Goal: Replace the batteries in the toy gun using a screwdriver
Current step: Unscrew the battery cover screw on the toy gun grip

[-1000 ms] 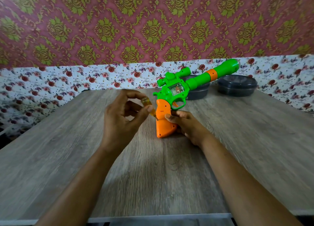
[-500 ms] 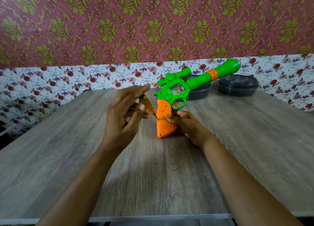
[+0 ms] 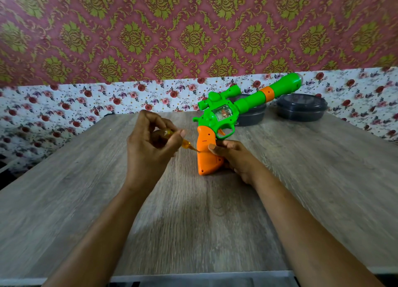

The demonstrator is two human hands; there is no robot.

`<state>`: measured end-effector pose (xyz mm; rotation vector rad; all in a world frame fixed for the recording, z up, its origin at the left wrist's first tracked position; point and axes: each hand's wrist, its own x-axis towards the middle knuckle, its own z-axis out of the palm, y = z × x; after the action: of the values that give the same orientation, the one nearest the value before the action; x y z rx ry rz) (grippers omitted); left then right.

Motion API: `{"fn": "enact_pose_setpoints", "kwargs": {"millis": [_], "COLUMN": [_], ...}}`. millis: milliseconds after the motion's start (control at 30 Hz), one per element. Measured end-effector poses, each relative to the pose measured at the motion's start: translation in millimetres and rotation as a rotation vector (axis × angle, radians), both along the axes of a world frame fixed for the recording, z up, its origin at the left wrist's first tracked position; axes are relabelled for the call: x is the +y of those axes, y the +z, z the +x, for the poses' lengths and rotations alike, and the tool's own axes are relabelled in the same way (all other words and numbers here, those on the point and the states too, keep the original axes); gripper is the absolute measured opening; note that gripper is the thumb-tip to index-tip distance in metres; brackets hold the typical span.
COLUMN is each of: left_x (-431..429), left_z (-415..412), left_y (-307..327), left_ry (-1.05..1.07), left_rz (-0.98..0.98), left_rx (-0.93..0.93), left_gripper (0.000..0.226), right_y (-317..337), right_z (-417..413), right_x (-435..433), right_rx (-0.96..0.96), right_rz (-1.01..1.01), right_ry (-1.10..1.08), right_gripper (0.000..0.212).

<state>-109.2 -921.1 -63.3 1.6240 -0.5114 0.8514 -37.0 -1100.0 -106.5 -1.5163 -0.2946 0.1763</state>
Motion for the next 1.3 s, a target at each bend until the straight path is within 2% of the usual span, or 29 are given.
{"fn": "enact_pose_setpoints", "kwargs": {"millis": [233,367,467,667,800,933,1000,1100,1200,1300], "left_x": [-1.0,1.9,1.3,0.6,0.1,0.2,0.7,-0.8,-2.0,-0.7], "left_z": [-0.4,-0.3,0.5,2.8,1.3,4.1,4.2,2.8,1.1,2.1], "left_y": [0.8,0.8,0.7,-2.3,-2.0,-2.6,-2.8,-4.3,-4.6,-4.2], "left_ry": [0.054,-0.097,-0.155,0.002,0.113,0.162,0.172,0.149,0.073,0.090], "left_rz": [0.016,-0.003,-0.009,0.076,0.064,0.132,0.178,0.245,0.258,0.258], "left_rx": [0.052,0.066,0.084,0.002,0.005,-0.069,-0.119,-0.183,-0.195,-0.194], "left_gripper": [0.008,0.013,0.032,0.021,0.035,0.027,0.023,0.030,0.035,0.032], "right_y": [-0.8,-1.1,-0.9,-0.4,-0.4,-0.3,0.0,0.3,1.1,1.2], "right_z": [1.5,1.2,1.5,0.6,0.6,0.0,-0.7,-1.7,-1.7,-1.5], "right_x": [-0.2,0.1,0.3,0.1,0.7,0.4,0.1,-0.4,0.2,0.9], "right_rx": [0.000,-0.003,-0.006,-0.005,-0.008,-0.006,-0.013,-0.016,-0.011,-0.007], "right_rz": [-0.012,0.008,0.008,-0.007,-0.020,-0.010,-0.010,-0.003,0.001,-0.004], "right_ry": [-0.009,0.023,0.019,-0.005,-0.012,-0.007,0.000,0.015,0.020,0.002], "right_gripper": [0.031,0.028,0.029,0.030,0.032,0.032,0.032,0.029,0.023,0.020]}}
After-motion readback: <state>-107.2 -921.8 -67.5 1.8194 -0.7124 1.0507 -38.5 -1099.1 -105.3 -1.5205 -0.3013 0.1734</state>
